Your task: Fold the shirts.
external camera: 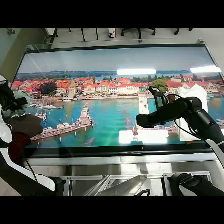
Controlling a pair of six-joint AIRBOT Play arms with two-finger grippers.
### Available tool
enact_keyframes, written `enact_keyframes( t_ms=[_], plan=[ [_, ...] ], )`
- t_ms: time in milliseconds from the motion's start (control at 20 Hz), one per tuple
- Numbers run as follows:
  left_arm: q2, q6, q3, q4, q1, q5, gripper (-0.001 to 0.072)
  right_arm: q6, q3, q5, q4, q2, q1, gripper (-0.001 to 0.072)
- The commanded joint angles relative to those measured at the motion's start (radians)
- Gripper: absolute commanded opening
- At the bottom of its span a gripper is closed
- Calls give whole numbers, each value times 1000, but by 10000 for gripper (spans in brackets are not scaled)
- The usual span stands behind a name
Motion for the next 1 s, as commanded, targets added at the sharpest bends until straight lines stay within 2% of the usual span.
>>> enact_keyframes(
  t_ms=[0,200,350,500,600,850,900,950],
  plan=[
    [26,12,133,-88,-32,158,14,0,-1,0,0,-11,1,21],
    [217,47,244,-366,-164,219,15,0,-1,9,0,-23,1,20],
    [422,77,151,-556,-341,214,15,0,-1,35,0,-33,1,20],
    [554,79,11,-564,-570,237,14,0,-1,37,0,-35,1,20],
    [601,51,-107,-564,-718,221,15,0,0,13,0,-35,1,21],
    [592,-11,-384,-565,-999,104,18,0,1,-32,0,-35,-33,31],
    [580,-12,-415,-565,-1035,86,194,0,5,-47,0,-35,-51,89],
    [569,-15,-431,-565,-1058,85,481,-1,12,-64,0,-34,-74,281]
  ],
)
